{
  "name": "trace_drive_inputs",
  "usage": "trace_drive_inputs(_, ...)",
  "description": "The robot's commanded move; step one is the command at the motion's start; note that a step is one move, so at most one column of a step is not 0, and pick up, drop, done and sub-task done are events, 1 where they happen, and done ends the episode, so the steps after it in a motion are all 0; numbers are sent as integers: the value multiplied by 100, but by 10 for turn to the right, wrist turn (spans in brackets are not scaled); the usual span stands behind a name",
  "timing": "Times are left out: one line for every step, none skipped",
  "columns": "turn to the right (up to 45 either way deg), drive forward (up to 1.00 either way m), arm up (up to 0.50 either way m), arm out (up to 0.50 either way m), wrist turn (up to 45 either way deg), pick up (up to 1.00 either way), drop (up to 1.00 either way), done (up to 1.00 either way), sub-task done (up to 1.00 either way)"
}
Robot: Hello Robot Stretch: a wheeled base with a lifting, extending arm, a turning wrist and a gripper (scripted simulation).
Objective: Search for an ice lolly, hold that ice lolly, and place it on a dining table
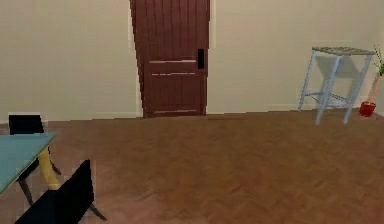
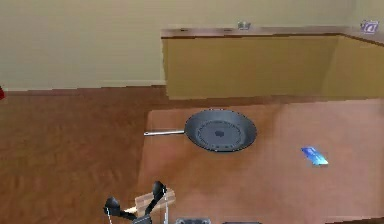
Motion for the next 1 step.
trace_drive_inputs(-450,0,0,0,0,0,0,0,0)
